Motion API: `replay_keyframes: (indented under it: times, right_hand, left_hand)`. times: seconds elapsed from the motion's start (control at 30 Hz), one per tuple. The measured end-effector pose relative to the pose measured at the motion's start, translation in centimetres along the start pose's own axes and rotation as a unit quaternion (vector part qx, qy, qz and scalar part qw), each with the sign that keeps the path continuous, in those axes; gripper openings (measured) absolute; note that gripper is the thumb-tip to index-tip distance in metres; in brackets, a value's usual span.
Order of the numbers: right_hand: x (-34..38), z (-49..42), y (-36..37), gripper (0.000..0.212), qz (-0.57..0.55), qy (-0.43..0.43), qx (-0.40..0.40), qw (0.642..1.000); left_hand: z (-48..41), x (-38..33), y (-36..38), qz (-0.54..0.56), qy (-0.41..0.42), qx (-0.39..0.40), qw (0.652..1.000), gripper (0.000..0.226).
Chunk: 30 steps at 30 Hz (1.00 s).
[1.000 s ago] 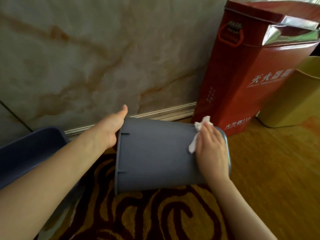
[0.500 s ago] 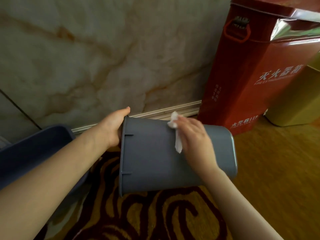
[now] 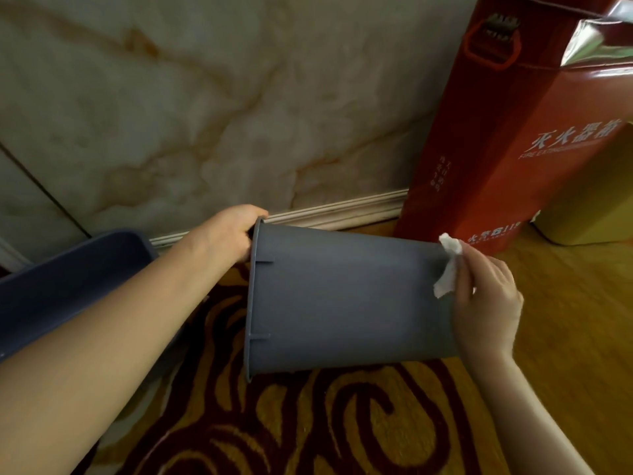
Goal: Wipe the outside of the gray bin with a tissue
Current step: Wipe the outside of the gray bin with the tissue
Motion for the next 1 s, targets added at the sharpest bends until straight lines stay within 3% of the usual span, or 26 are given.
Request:
replay_keyframes:
  times: [0.07, 0.2, 0.3, 0.47, 0.57, 0.67, 0.77, 1.0]
  right_hand:
    - [2.7, 3.1, 0.7, 0.026, -0.028, -0.071, -0.01, 0.997]
    - [6.9, 11.5, 4.2, 0.034, -0.083, -0.284, 0.155, 0.943]
    - [4.6, 11.7, 4.8, 0.039, -0.073, -0.328, 0.177, 0.925]
    - [-2.7, 8.2, 2.3, 0.035, -0.059, -0.209, 0.085, 0.973]
    - [-5.5, 6.0, 0.5, 0.034, -0.017, -0.067, 0.016, 0.997]
    - [-4.5, 4.4, -0.3, 0.03, -0.081, 0.075, -0.027, 0.994]
    - [-0.8, 3.4, -1.0, 0.028, -0.186, 0.079, -0.038, 0.979]
    - [6.3, 3.7, -0.2, 0.033, -0.334, 0.076, 0.042, 0.938]
  left_hand:
    - [-0.2, -0.1, -0.1, 0.0, 0.001, -0.006, 1.0, 0.025]
    - [-0.3, -0.4, 0.0, -0.014, 0.01, -0.016, 1.0, 0.025]
    - [-0.4, -0.3, -0.1, -0.019, 0.004, -0.012, 1.0, 0.025]
    - [-0.2, -0.2, -0.2, -0.016, -0.02, -0.001, 1.0, 0.021]
    - [0.6, -0.4, 0.4, 0.0, -0.033, 0.009, 0.999, 0.026]
    - [1.6, -0.6, 1.2, 0.034, -0.008, 0.014, 0.999, 0.031]
    - [2.5, -0.8, 1.2, 0.077, 0.039, 0.036, 0.996, 0.024]
    - [2.6, 2.8, -0.5, 0.19, 0.077, 0.148, 0.968, 0.03]
Point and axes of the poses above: each hand's wrist, its own z-axis away from the middle knuckle, its own y-axis out of the palm, x = y × z, the point moved 1 cm from there along -z, towards the middle knuckle, and after that the axes turned 11 degrees about y, right-handed, at the moved point
